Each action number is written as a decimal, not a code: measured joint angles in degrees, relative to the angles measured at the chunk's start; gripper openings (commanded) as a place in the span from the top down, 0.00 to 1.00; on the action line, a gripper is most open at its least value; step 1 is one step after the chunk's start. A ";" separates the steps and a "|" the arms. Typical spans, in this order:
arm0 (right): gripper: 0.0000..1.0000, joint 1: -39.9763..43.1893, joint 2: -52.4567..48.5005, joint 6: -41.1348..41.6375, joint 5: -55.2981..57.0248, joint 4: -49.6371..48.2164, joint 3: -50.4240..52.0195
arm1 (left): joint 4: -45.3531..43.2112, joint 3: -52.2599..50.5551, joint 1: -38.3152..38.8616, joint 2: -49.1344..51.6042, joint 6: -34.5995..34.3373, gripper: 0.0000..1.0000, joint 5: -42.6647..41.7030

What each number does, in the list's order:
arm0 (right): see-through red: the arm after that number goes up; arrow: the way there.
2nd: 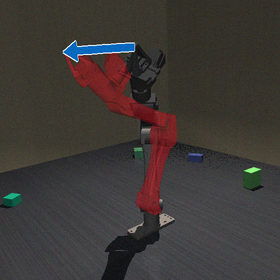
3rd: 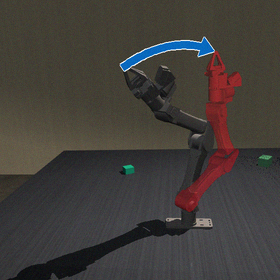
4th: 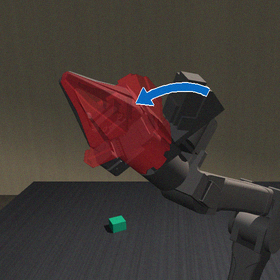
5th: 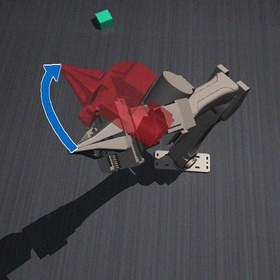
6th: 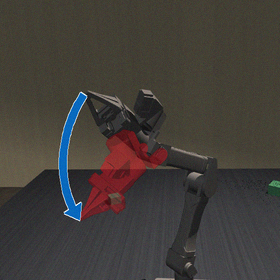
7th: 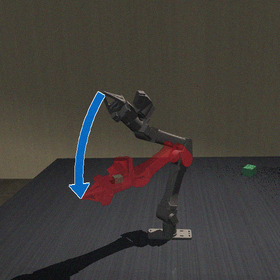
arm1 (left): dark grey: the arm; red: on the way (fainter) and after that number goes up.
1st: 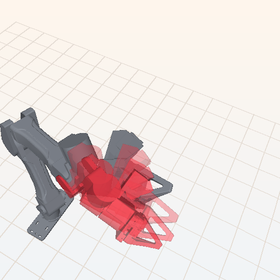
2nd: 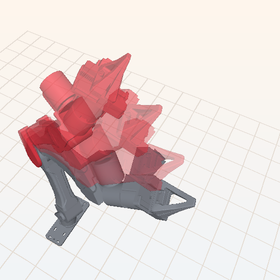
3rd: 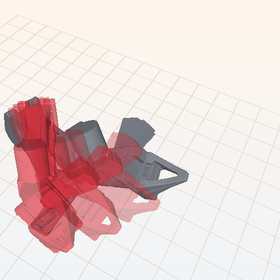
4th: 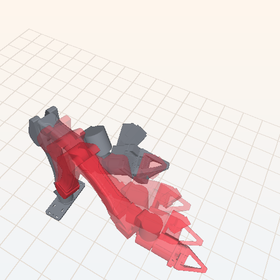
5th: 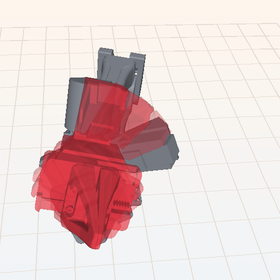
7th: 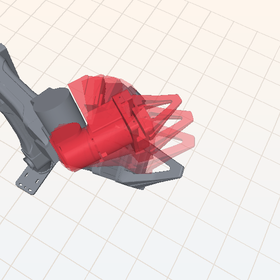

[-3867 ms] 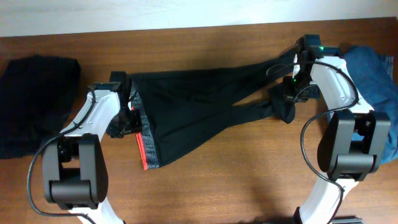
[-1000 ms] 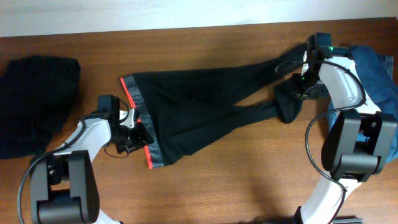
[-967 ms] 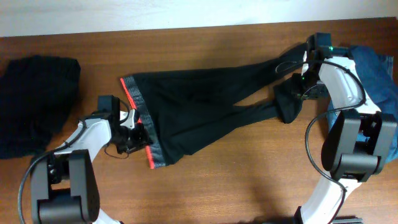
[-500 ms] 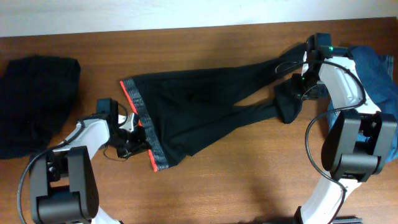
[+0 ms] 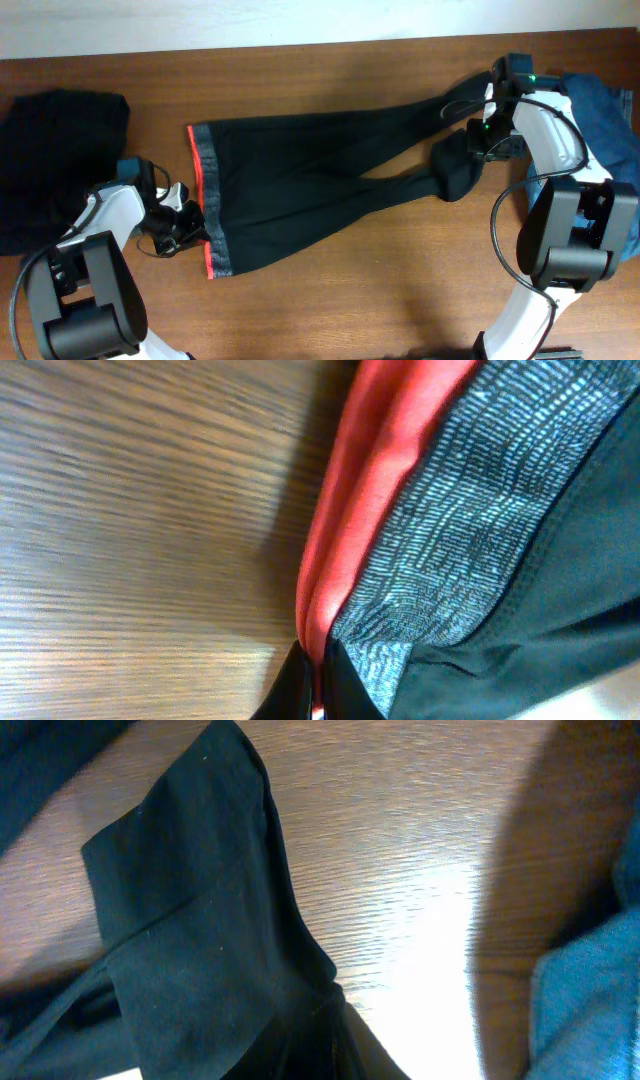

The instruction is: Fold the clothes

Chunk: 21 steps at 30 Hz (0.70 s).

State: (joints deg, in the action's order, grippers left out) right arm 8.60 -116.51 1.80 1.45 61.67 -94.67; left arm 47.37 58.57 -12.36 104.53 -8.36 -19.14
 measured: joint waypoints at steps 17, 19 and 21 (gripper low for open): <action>0.72 0.00 0.00 -4.66 5.29 -2.19 0.00 | -0.39 3.91 0.04 -0.15 0.46 1.00 11.56; 0.71 0.00 0.00 -4.68 6.88 -2.54 0.00 | -0.33 3.96 0.04 -0.15 0.48 1.00 12.44; 0.72 0.00 0.00 -4.63 9.16 -3.10 0.00 | -0.24 3.96 0.04 -0.15 0.48 1.00 13.11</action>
State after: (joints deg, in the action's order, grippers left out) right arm 8.60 -116.51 -2.83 10.61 58.57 -94.67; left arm 47.13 62.52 -12.32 104.38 -7.88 -6.02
